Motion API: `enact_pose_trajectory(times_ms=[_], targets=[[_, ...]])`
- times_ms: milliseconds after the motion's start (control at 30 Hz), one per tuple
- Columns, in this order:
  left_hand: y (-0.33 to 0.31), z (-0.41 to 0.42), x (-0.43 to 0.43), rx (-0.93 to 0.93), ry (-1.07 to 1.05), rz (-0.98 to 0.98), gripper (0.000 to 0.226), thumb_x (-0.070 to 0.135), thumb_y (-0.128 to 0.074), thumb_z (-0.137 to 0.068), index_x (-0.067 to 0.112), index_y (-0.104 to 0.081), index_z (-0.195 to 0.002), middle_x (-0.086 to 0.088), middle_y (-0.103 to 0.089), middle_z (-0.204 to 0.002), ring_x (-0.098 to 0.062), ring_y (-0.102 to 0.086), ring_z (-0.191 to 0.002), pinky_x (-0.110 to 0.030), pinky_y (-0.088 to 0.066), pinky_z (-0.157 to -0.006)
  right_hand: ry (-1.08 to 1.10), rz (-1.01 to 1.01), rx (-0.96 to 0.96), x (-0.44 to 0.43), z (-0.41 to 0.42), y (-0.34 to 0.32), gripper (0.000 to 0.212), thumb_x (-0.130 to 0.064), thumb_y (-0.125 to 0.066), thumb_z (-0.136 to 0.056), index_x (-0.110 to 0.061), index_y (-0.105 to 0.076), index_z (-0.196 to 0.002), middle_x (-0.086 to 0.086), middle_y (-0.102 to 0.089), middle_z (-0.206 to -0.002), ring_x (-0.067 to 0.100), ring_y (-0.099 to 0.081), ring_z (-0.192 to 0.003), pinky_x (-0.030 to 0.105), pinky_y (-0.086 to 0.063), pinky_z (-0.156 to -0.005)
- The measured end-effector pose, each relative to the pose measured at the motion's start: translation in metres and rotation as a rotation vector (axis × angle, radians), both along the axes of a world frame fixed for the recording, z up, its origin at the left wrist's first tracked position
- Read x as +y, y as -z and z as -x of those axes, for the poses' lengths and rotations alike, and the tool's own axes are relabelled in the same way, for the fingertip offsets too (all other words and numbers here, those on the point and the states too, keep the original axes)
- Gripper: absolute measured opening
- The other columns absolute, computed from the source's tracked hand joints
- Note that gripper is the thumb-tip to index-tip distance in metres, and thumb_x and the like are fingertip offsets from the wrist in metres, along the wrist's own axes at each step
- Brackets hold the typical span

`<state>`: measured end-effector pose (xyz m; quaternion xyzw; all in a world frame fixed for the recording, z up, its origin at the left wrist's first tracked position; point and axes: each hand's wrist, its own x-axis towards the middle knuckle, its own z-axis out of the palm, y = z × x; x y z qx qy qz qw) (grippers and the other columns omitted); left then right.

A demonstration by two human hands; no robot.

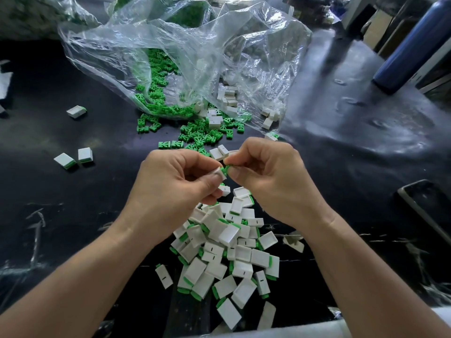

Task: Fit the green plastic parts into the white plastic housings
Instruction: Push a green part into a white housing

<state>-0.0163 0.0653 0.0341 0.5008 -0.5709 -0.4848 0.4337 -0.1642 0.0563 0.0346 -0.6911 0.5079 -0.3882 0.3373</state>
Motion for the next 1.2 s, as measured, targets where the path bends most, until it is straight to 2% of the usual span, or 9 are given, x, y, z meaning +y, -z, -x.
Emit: enact_pose_trajectory(times_ms=[133, 233, 367, 600, 700, 767, 900, 1100, 1200], targets=[[-0.0012, -0.0009, -0.0017, 0.051, -0.006, -0.005, 0.010, -0.001, -0.069, -0.073, 0.009, -0.070, -0.075, -0.011, -0.070, -0.064, -0.017, -0.068, -0.053, -0.020, -0.053, -0.051, 0.035, 0.040, -0.032, 0.0004, -0.0005, -0.0013, 0.007, 0.000, -0.069, -0.079, -0.006, -0.071, -0.082, -0.006, -0.066, -0.074, 0.008, -0.063, -0.069, 0.023, -0.054, -0.068], [-0.0025, -0.0007, -0.0017, 0.084, 0.002, -0.012, 0.008, 0.003, -0.070, -0.069, 0.009, -0.069, -0.074, -0.012, -0.070, -0.064, -0.018, -0.068, -0.053, -0.020, -0.053, -0.050, 0.037, 0.088, -0.034, 0.0018, -0.0006, -0.0025, 0.010, 0.000, -0.068, -0.079, -0.005, -0.072, -0.086, -0.001, -0.069, -0.079, 0.013, -0.066, -0.073, 0.028, -0.055, -0.072], [-0.0031, 0.0001, -0.0009, 0.110, 0.008, -0.015, 0.011, 0.011, -0.070, -0.064, 0.010, -0.069, -0.074, -0.012, -0.070, -0.064, -0.016, -0.067, -0.052, -0.020, -0.053, -0.049, 0.030, 0.198, 0.063, 0.0027, -0.0022, -0.0022, 0.019, 0.002, -0.066, -0.080, -0.007, -0.073, -0.095, -0.005, -0.064, -0.082, 0.007, -0.062, -0.080, 0.017, -0.051, -0.072], [-0.0026, -0.0030, -0.0008, 0.110, 0.026, 0.022, 0.018, 0.021, -0.068, -0.060, 0.012, -0.071, -0.075, -0.014, -0.069, -0.066, -0.015, -0.065, -0.051, -0.020, -0.051, -0.047, -0.016, 0.234, 0.102, 0.0034, -0.0006, -0.0029, 0.019, 0.002, -0.066, -0.079, -0.008, -0.073, -0.094, -0.004, -0.064, -0.082, 0.003, -0.060, -0.074, 0.013, -0.048, -0.069], [-0.0021, -0.0035, -0.0013, 0.117, 0.027, 0.055, 0.012, 0.021, -0.068, -0.061, 0.017, -0.074, -0.071, -0.010, -0.067, -0.058, -0.011, -0.058, -0.043, -0.018, -0.044, -0.039, -0.043, 0.044, -0.055, 0.0042, 0.0000, -0.0062, 0.017, -0.003, -0.062, -0.085, -0.015, -0.071, -0.093, -0.001, -0.067, -0.083, 0.006, -0.063, -0.077, 0.020, -0.052, -0.071], [-0.0026, -0.0025, -0.0007, 0.143, 0.015, 0.095, 0.011, 0.020, -0.070, -0.062, 0.021, -0.073, -0.073, 0.000, -0.064, -0.052, -0.005, -0.052, -0.038, -0.014, -0.038, -0.036, -0.039, -0.171, -0.219, 0.0023, 0.0020, -0.0088, 0.011, -0.019, -0.058, -0.088, -0.016, -0.067, -0.092, -0.004, -0.066, -0.078, 0.006, -0.061, -0.072, 0.019, -0.051, -0.066], [-0.0036, -0.0027, -0.0002, 0.142, 0.071, 0.206, 0.017, 0.025, -0.080, -0.058, 0.023, -0.074, -0.074, 0.008, -0.062, -0.072, -0.004, -0.049, -0.048, -0.012, -0.039, -0.045, -0.209, -0.537, -0.376, 0.0000, 0.0014, -0.0083, 0.047, -0.050, -0.044, -0.071, -0.008, -0.064, -0.080, 0.000, -0.066, -0.070, 0.013, -0.061, -0.067, 0.023, -0.050, -0.063], [-0.0019, -0.0053, -0.0021, 0.102, 0.116, 0.237, 0.024, 0.034, -0.071, -0.056, 0.030, -0.074, -0.080, 0.009, -0.056, -0.073, -0.028, -0.053, -0.063, -0.034, -0.051, -0.058, -0.378, -0.646, -0.391, 0.0037, -0.0014, -0.0066, 0.060, -0.057, -0.031, -0.075, -0.004, -0.059, -0.080, 0.005, -0.063, -0.072, 0.015, -0.058, -0.065, 0.023, -0.047, -0.062], [-0.0018, -0.0049, -0.0007, 0.166, 0.149, 0.242, 0.024, 0.028, -0.073, -0.058, 0.017, -0.072, -0.080, 0.004, -0.056, -0.073, -0.021, -0.058, -0.052, -0.027, -0.053, -0.049, -0.423, -0.677, -0.364, 0.0042, -0.0020, -0.0074, 0.067, -0.063, -0.029, -0.079, -0.002, -0.057, -0.080, 0.006, -0.059, -0.070, 0.016, -0.054, -0.062, 0.026, -0.043, -0.062]])
